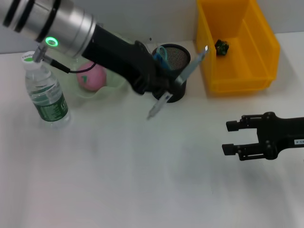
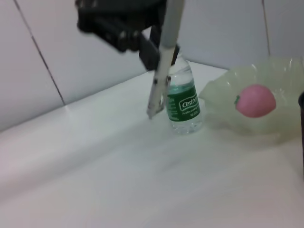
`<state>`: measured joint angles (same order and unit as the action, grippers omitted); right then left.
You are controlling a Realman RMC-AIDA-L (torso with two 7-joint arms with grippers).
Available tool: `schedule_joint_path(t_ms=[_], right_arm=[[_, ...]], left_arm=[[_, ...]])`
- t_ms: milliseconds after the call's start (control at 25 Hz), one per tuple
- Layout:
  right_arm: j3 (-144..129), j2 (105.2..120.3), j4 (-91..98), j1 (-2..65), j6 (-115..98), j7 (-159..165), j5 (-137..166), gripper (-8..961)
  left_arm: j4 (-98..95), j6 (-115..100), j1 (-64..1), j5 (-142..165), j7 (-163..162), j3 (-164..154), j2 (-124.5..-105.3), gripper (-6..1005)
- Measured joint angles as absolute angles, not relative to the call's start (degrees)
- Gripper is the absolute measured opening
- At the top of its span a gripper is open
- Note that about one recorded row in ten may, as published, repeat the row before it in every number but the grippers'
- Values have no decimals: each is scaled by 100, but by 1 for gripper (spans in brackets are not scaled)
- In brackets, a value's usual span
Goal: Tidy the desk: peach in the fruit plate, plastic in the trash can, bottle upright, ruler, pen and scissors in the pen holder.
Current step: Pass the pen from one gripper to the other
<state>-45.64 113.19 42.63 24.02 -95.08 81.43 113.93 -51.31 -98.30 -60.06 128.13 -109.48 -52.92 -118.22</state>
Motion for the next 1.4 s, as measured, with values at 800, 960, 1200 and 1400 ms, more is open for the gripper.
schedule_joint_path(t_ms=[800,960,1200,1400], right_arm=[[-4246,11877,5128,2234,-9481,4822,11253,734],[-4197,11887,4827,2161,-9489,3729,10644,733],[-4197,11887,4059,2155,-9487,1532,9657,733],[-4242,11802,3371,2392,-9542,177,9368,733]], left_arm=[[-4489,-9842,-5853,12519,-15528,-4807,-11605,164],[-4402,-9917,-5856,12512,-15934,-4785,-11496,167],[-4380,-10040,-5894,12508,-16371,-4645,-11454,173],[-4137,-10091,-6007,12497,-16468,-4613,-11452,177]])
